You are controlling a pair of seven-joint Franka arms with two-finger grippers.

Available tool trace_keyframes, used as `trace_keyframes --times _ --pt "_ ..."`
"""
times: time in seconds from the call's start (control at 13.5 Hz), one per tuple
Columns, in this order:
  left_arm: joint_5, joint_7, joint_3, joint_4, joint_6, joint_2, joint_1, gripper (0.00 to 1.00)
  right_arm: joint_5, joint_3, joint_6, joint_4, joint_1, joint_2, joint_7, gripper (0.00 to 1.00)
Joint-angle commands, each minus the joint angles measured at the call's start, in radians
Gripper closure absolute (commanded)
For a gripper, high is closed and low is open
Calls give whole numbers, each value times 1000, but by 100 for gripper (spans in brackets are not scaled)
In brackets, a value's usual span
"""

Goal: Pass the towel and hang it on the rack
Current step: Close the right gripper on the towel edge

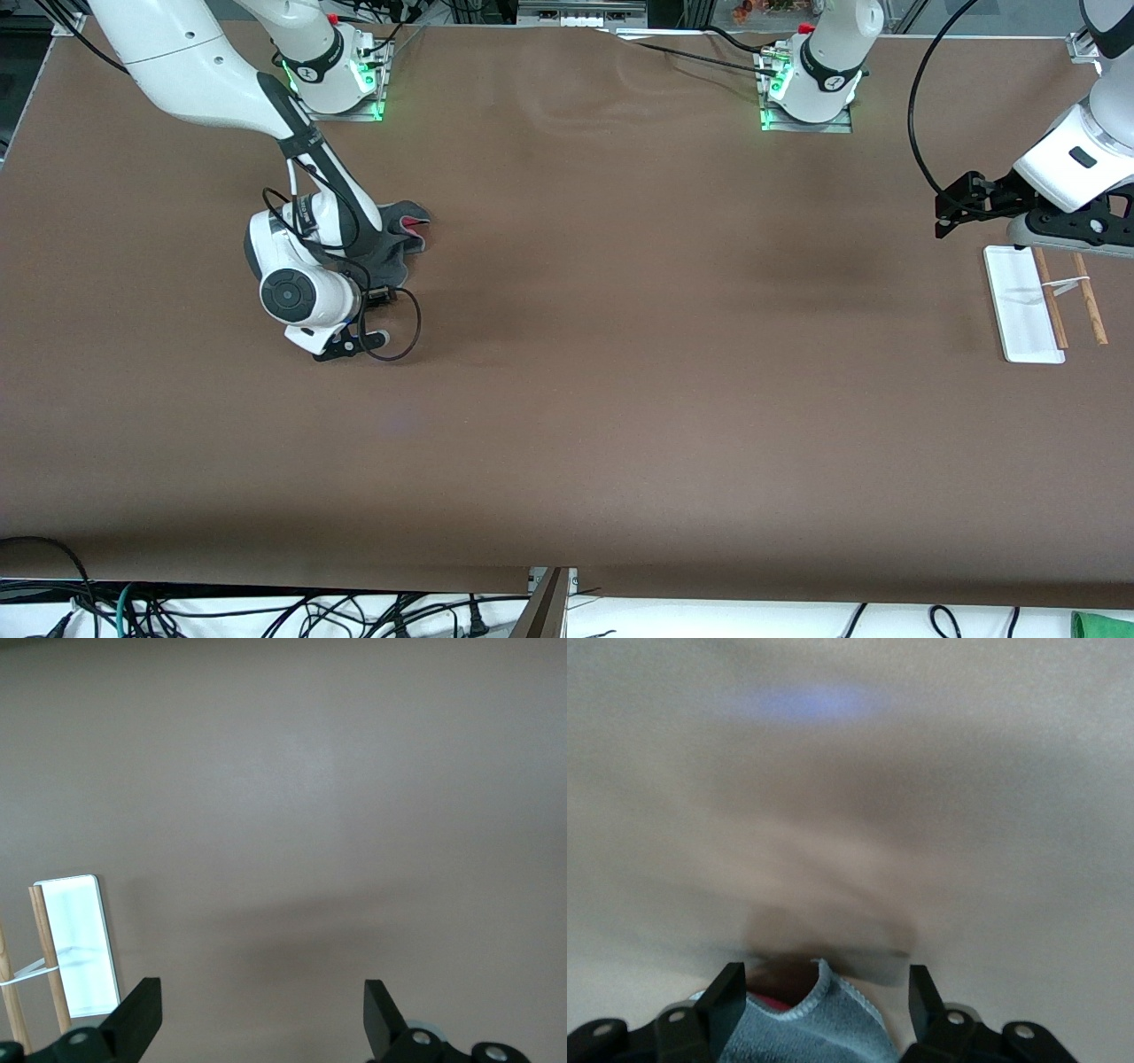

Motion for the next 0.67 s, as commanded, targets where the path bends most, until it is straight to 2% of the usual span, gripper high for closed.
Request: trace_keyframes --times 0.0,0.22,0.59 --pt "-11 14 -6 31 -23 15 10 0 -10 0 -10 -37 -3 -36 0 32" --pt "-11 14 -6 31 -23 15 10 0 -9 0 -10 -42 -5 -36 2 39" --pt "-11 14 -6 31 -23 15 10 0 -4 -2 -30 -52 -8 -36 9 91"
